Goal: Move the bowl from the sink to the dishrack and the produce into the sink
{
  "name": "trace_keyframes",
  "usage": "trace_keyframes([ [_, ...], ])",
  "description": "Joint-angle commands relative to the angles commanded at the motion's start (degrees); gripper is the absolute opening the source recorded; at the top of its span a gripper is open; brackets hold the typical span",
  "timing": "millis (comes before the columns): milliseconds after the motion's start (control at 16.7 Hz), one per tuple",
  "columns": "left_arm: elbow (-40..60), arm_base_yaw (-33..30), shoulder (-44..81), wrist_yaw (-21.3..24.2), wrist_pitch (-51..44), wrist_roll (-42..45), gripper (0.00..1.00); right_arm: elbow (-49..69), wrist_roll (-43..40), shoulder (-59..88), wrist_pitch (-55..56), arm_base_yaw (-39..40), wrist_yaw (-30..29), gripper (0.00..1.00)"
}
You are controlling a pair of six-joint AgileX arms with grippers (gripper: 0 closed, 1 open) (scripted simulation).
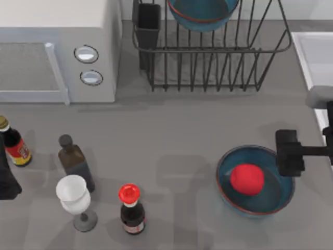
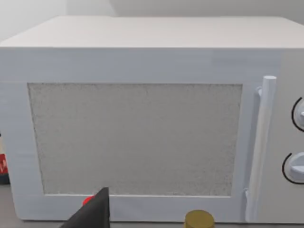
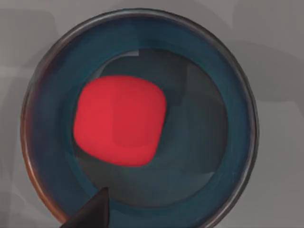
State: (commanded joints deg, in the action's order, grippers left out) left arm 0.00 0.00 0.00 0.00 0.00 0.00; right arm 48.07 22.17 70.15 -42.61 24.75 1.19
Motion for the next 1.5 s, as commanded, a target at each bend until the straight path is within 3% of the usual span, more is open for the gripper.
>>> trace_keyframes([
  [420, 0.00, 0.00, 0.00, 0.00, 0.00, 0.00, 1.00, 23.23, 10.68, 27.21, -16.79, 8.86, -1.31, 1.00],
  [660, 0.00, 0.00, 0.00, 0.00, 0.00, 0.00, 1.00, 30.30, 14.19, 34.76, -20.56, 10.99, -1.23, 1.00],
  [1140, 0.00, 0.00, 0.00, 0.00, 0.00, 0.00, 1.00, 30.08, 14.53, 35.53, -19.90, 10.80, -1.21, 1.00],
  [1500, 0.00, 0.00, 0.00, 0.00, 0.00, 0.00, 1.00, 22.06, 14.64, 41.19, -5.27, 11.10, -1.21, 1.00],
])
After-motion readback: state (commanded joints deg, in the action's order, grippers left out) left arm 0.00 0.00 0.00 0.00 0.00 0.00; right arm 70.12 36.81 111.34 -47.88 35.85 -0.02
